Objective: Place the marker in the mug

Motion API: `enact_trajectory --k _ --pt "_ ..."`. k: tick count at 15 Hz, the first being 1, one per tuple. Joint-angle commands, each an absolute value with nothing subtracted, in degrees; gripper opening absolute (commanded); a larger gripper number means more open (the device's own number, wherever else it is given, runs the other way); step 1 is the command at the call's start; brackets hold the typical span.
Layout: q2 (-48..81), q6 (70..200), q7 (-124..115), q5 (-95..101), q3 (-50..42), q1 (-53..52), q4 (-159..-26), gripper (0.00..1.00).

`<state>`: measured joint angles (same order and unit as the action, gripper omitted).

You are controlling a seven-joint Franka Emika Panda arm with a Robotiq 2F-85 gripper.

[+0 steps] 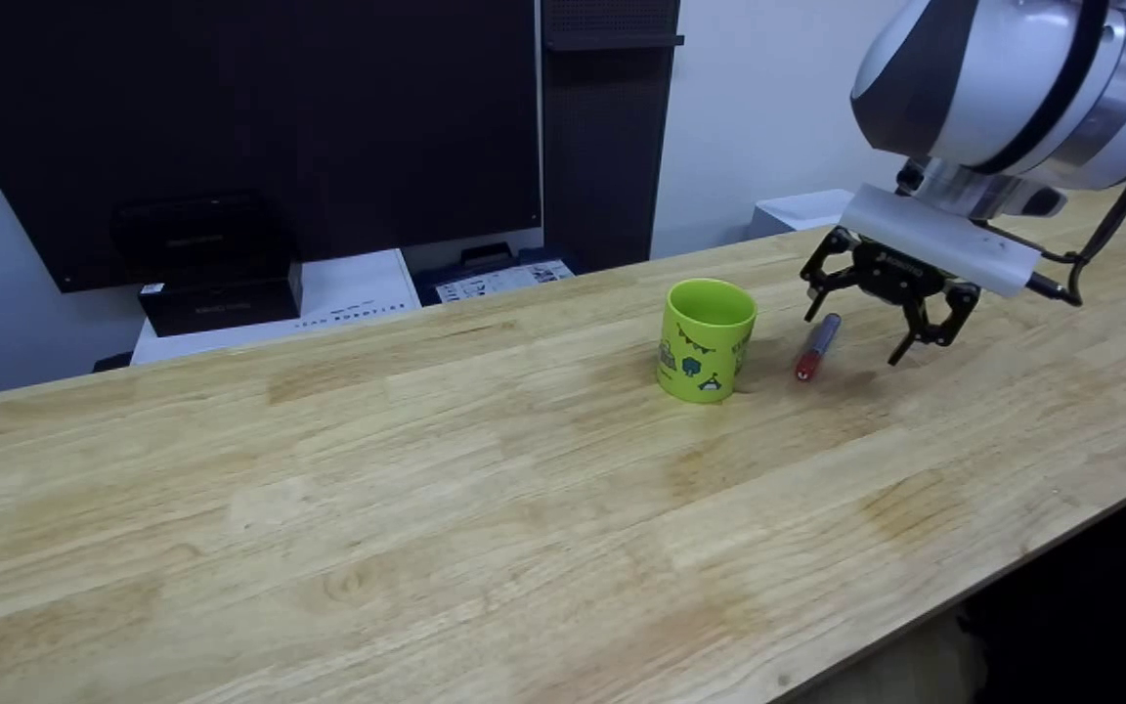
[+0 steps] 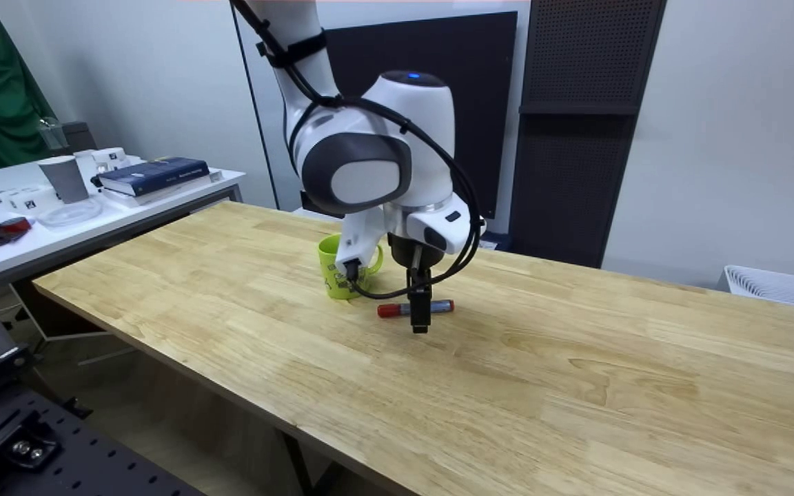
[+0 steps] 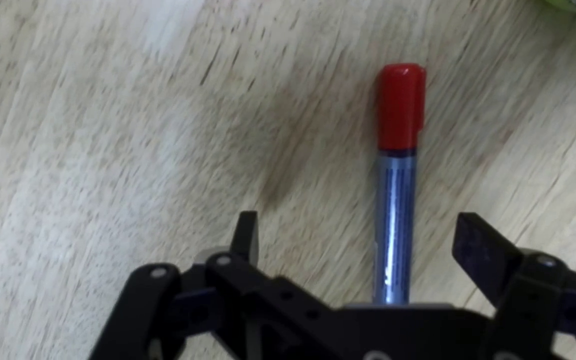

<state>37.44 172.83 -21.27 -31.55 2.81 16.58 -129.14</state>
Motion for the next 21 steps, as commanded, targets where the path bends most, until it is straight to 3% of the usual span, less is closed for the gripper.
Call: enact_trajectory --k 1,11,12,17,21 --pt "38.4 172.2 -20.5 -32.2 3.4 17.3 -127.2 0.74" --pt "40.9 169.8 -19.9 -32.1 3.2 18.2 -124.3 0.05" --pt "41.2 169.8 -19.8 -32.1 3.2 18.3 -124.0 0.01" --pt "40.4 169.6 -19.5 -31.9 2.8 17.3 -124.0 0.05" --pt "36.8 171.1 -23.3 -29.0 -2.6 9.0 -127.4 0.05"
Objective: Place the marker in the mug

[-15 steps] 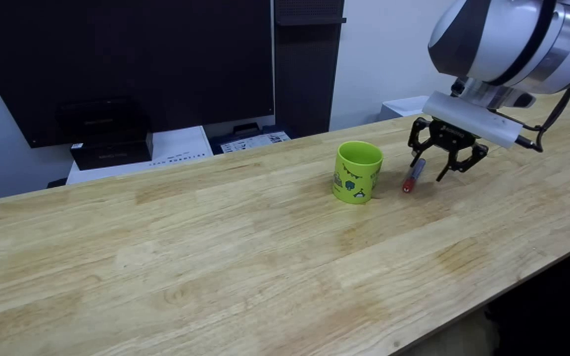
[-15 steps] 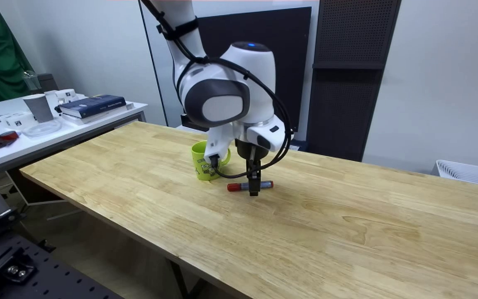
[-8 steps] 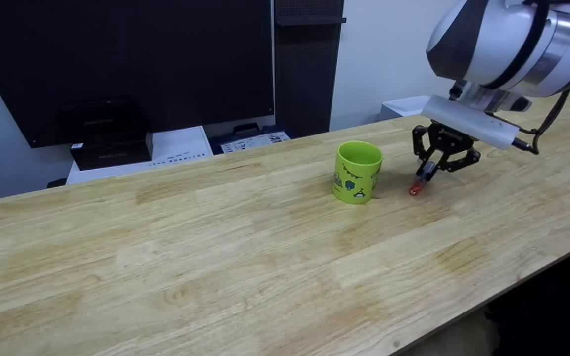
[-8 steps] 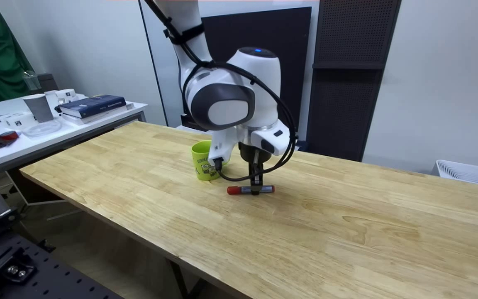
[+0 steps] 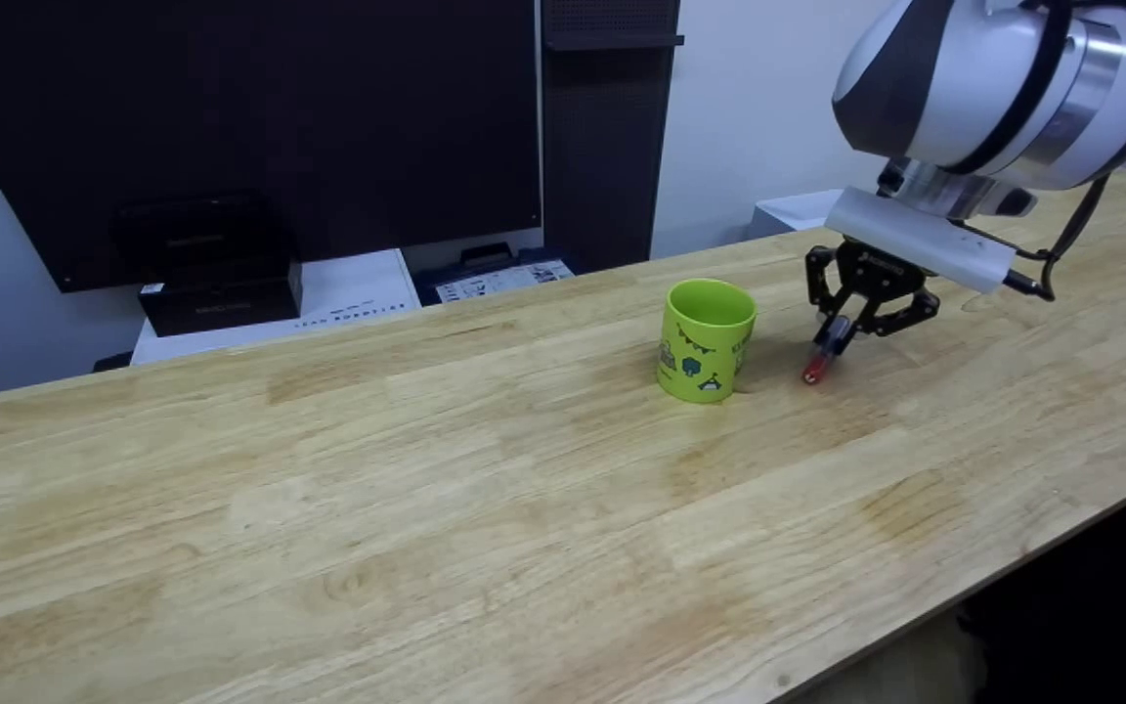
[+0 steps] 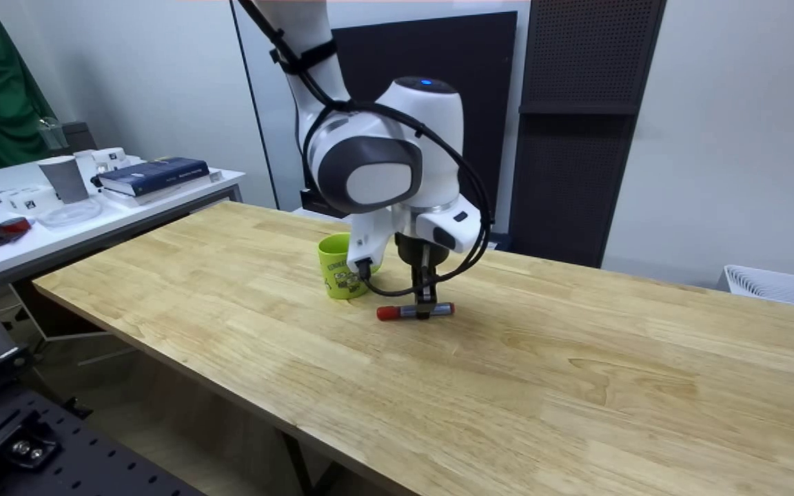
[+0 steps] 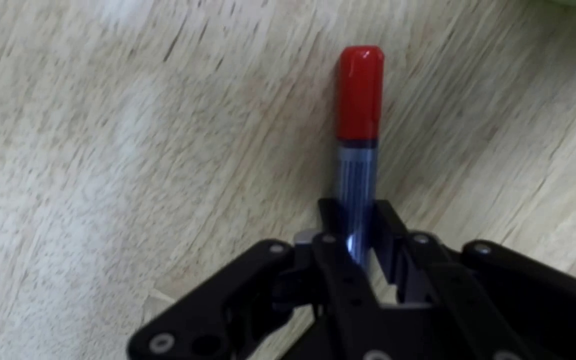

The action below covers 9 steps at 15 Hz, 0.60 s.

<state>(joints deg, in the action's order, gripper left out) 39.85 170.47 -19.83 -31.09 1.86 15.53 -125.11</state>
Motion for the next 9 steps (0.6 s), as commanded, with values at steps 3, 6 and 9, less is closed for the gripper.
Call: enact_trajectory --k 3,6,9 --pt "34.3 172.1 -27.7 -25.2 -10.0 -1.2 -129.1 0.05" --pt "30.9 171.1 -31.8 -21.0 -16.7 -10.6 -130.2 0.05" --pt "26.6 170.1 -35.2 -17.0 -22.2 -18.3 -131.2 0.05"
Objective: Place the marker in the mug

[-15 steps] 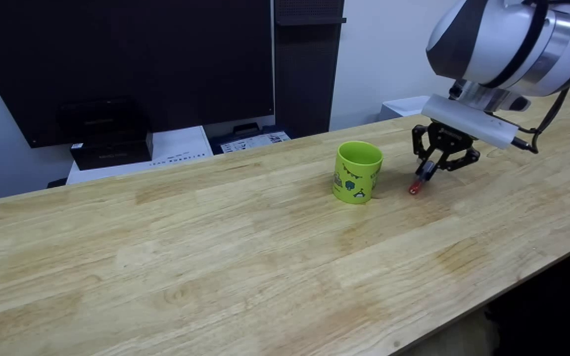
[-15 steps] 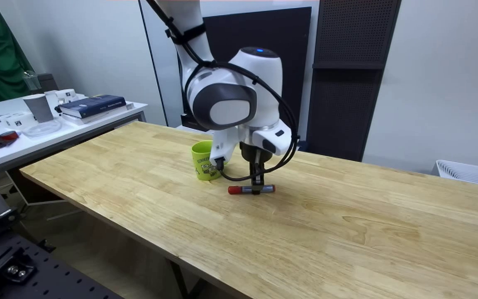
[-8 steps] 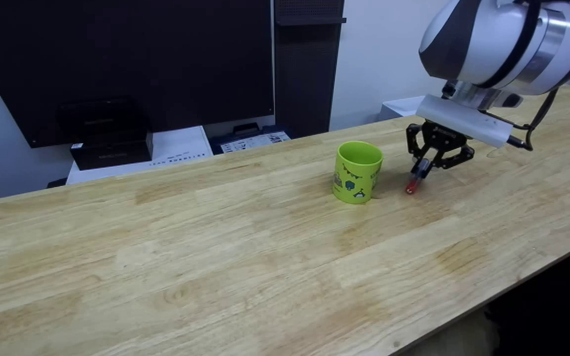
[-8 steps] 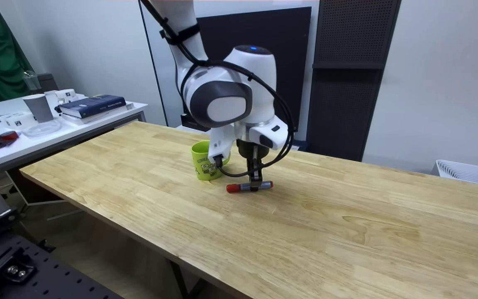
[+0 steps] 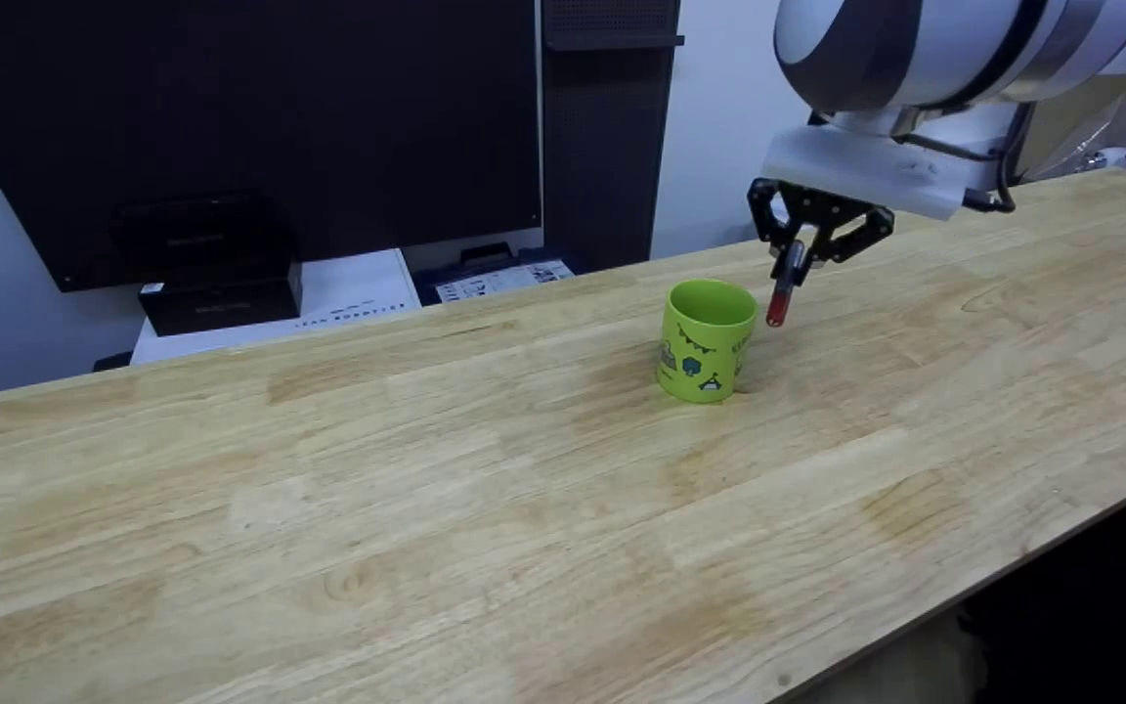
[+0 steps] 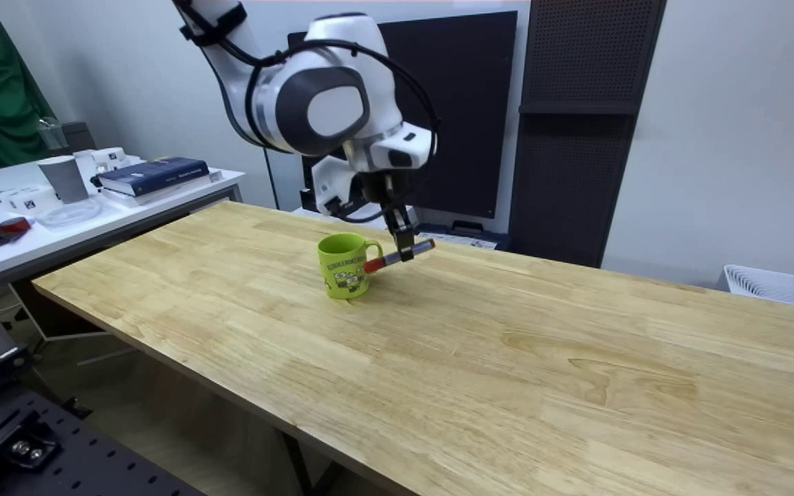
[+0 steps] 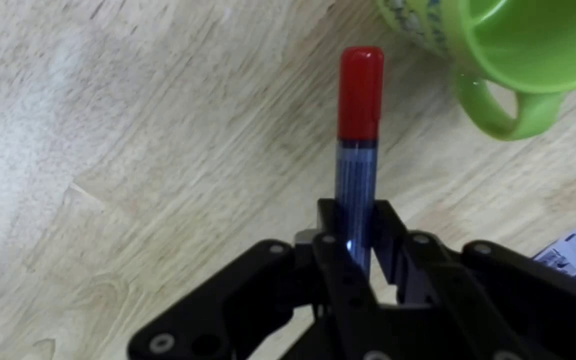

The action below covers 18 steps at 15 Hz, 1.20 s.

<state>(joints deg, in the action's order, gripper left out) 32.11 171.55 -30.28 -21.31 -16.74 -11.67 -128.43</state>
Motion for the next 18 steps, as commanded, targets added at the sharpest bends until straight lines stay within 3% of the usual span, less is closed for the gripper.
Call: enact_trajectory --k 1,10,18 --pt "25.5 169.9 -36.7 -15.1 -24.4 -20.9 -131.3 0.05" --pt "27.0 168.7 -50.6 3.6 -44.1 -42.5 -129.9 0.05" --pt "35.2 177.6 -49.8 3.0 -45.8 -47.1 -129.4 0.05"
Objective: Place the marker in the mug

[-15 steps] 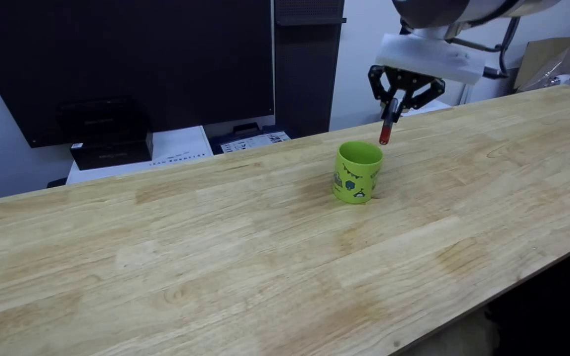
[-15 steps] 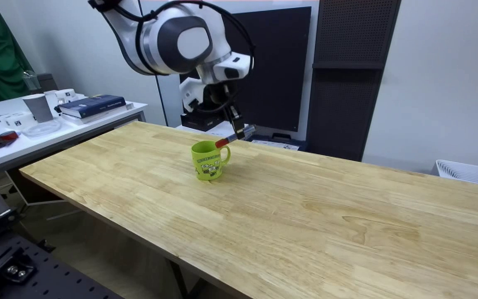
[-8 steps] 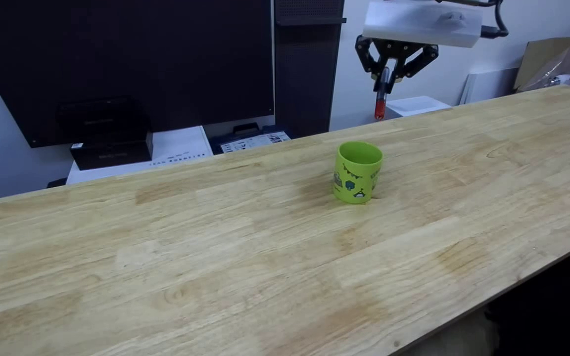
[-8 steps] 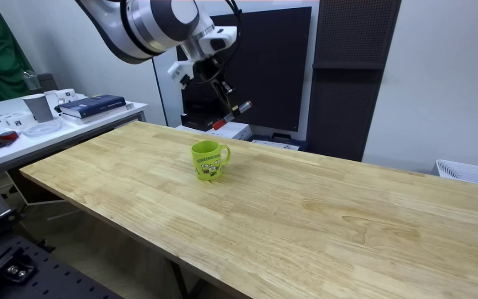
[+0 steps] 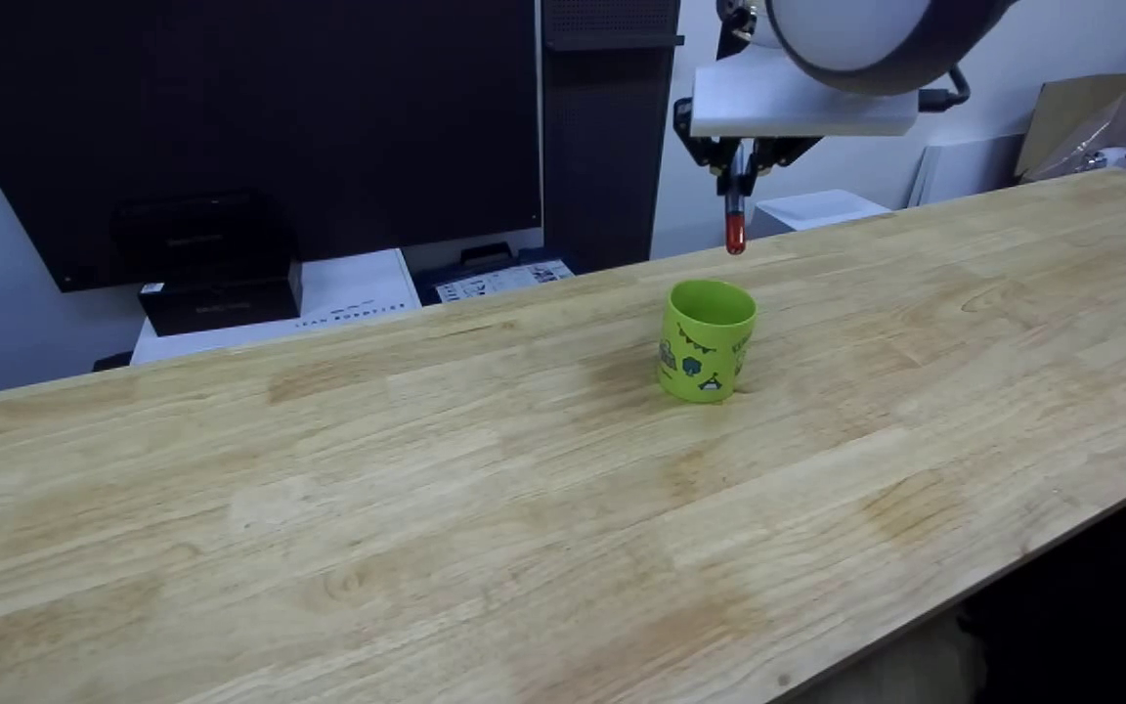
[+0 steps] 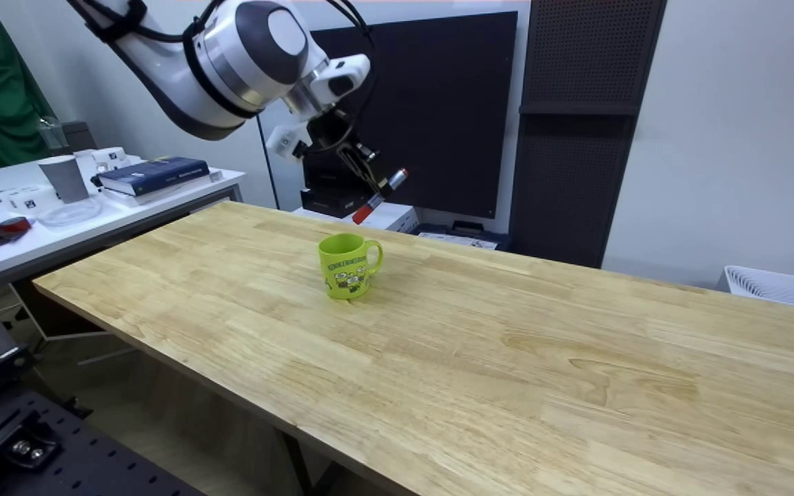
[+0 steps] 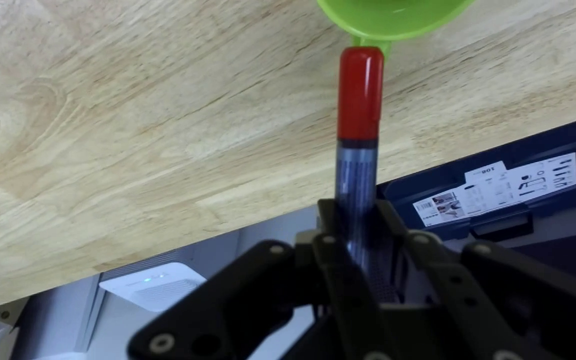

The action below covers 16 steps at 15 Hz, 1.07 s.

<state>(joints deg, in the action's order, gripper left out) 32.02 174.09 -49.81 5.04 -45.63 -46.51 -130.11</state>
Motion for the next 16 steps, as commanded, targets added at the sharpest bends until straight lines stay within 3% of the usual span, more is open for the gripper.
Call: enact_trajectory --k 1,15,16 --pt "36.0 178.9 -49.0 1.5 -45.3 -46.9 -129.4 0.05" --pt "39.7 186.0 -37.1 -16.1 -37.1 -47.0 -130.6 0.05" --pt "39.6 186.3 -36.4 -17.0 -36.7 -46.8 -130.9 0.46"
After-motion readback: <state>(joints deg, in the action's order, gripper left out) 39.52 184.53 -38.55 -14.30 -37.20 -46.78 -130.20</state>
